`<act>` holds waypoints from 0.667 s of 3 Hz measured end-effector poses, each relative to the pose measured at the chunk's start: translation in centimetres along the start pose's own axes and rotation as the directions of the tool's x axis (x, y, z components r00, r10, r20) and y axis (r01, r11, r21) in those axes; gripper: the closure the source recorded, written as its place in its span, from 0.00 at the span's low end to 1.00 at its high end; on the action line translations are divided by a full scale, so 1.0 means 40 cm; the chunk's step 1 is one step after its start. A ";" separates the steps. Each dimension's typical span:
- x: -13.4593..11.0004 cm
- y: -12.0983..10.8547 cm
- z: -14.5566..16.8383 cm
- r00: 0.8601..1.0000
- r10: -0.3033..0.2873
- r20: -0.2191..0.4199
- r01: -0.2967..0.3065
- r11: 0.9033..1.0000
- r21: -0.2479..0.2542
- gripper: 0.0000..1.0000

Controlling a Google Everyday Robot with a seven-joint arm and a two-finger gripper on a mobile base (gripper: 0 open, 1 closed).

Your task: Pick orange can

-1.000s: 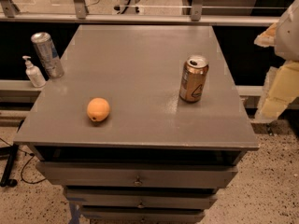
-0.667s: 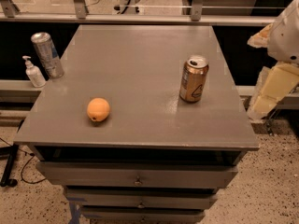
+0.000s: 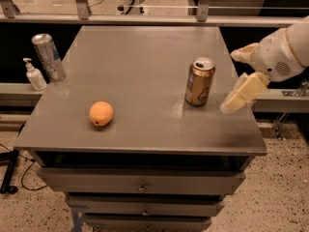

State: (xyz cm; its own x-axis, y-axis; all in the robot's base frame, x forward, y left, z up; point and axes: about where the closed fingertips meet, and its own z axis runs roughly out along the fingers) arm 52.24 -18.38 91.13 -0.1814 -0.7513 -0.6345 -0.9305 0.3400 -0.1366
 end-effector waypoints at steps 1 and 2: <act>-0.045 0.017 0.094 0.974 0.100 0.205 -0.085 0.993 -0.082 0.00; -0.109 0.041 0.169 0.917 0.174 0.359 -0.123 0.979 -0.160 0.18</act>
Offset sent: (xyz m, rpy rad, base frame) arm 0.0215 0.1171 -0.0321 0.6721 0.0838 0.0342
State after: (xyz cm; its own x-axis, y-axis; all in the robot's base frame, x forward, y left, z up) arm 53.64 -10.71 88.52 -0.2142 -0.4271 -0.8785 -0.9398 0.3352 0.0662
